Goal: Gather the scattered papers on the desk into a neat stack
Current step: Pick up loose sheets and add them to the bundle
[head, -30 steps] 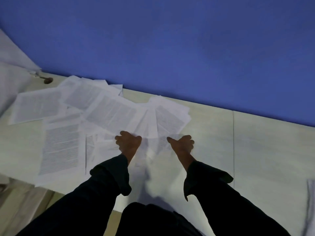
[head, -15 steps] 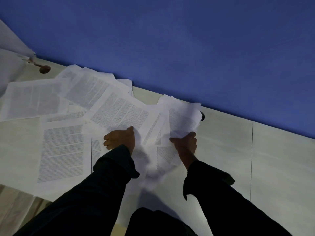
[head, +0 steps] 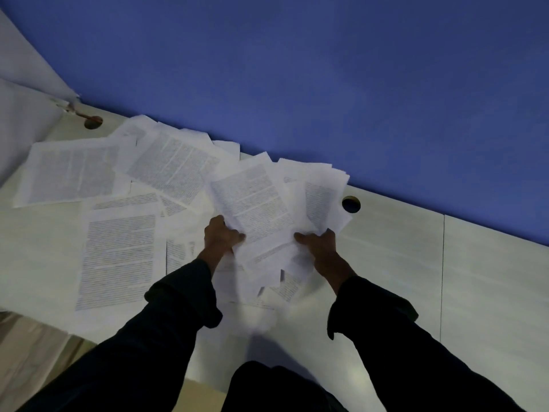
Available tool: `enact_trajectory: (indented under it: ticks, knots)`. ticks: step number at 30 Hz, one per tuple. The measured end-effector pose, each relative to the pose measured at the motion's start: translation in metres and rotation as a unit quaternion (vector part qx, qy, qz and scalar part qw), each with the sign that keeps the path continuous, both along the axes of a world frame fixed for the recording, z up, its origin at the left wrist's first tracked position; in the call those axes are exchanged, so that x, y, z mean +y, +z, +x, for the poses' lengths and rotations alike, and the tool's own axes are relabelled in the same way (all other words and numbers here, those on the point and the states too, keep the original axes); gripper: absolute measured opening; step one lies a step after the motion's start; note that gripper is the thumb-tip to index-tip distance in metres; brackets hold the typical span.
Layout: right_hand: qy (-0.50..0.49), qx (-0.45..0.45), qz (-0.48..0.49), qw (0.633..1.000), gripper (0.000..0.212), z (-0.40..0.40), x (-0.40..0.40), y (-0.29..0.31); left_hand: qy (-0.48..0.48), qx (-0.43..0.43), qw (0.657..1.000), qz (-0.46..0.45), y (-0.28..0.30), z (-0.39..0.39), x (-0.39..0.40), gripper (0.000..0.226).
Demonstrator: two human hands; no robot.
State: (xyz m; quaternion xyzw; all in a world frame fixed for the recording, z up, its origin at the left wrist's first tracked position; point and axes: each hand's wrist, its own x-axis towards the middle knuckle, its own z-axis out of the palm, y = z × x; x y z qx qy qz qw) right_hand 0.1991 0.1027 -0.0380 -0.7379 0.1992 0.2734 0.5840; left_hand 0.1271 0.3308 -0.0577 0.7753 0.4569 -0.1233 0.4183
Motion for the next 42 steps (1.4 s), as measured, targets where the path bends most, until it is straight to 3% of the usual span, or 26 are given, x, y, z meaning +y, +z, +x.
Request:
enact_trajectory:
  ticks: [3,6,8,11,16,18,21,24,27,31,34,38,40,42]
  knots:
    - [-0.016,0.010,0.064,0.998,0.045,-0.001,-0.033,0.009,0.054,-0.015,0.998,-0.002,0.011,0.008,0.006,0.058]
    - [-0.016,0.013,0.109,0.994,0.088,-0.005,-0.074,0.008,0.086,-0.047,0.995,0.025,0.028,0.023,0.002,0.085]
    - [-0.004,0.013,0.129,0.991,0.080,-0.008,-0.103,0.013,0.067,-0.069,0.994,0.054,0.044,0.033,-0.006,0.102]
    - [0.029,0.006,0.136,0.990,0.041,-0.016,-0.144,0.023,-0.038,-0.141,0.988,0.045,0.063,0.052,-0.022,0.111]
    - [0.060,0.004,0.127,0.990,0.048,-0.030,-0.182,0.031,-0.309,-0.146,0.939,0.037,0.095,0.081,-0.060,0.099]
    - [0.056,-0.002,0.129,0.990,0.044,-0.037,-0.194,0.033,-0.337,-0.119,0.934,0.018,0.100,0.089,-0.078,0.084]
    - [-0.007,0.007,0.169,0.986,0.035,-0.049,-0.211,0.036,-0.263,-0.147,0.953,-0.012,0.085,0.091,-0.090,0.060]
    - [-0.087,0.029,0.192,0.977,0.039,-0.058,-0.224,0.028,-0.159,-0.163,0.972,-0.062,0.075,0.082,-0.099,0.046]
    - [-0.137,0.044,0.213,0.966,0.058,-0.066,-0.229,0.017,-0.008,-0.152,0.983,-0.099,0.066,0.063,-0.107,0.045]
    - [-0.186,0.070,0.208,0.958,0.028,-0.078,-0.232,0.017,0.131,-0.136,0.968,-0.165,0.037,0.021,-0.126,0.042]
    - [-0.224,0.076,0.230,0.944,0.035,-0.087,-0.237,0.007,0.222,-0.128,0.958,-0.131,0.023,-0.016,-0.159,0.052]
    - [-0.233,0.095,0.181,0.951,0.031,-0.098,-0.245,-0.002,0.201,-0.101,0.967,-0.120,-0.002,-0.049,-0.183,0.050]
    - [-0.192,0.065,0.060,0.977,0.027,-0.099,-0.252,-0.008,0.143,-0.078,0.984,-0.076,-0.004,-0.056,-0.182,0.032]
    - [-0.113,0.013,-0.118,0.987,0.028,-0.098,-0.257,-0.011,0.074,-0.067,0.994,-0.054,-0.003,-0.057,-0.179,0.035]
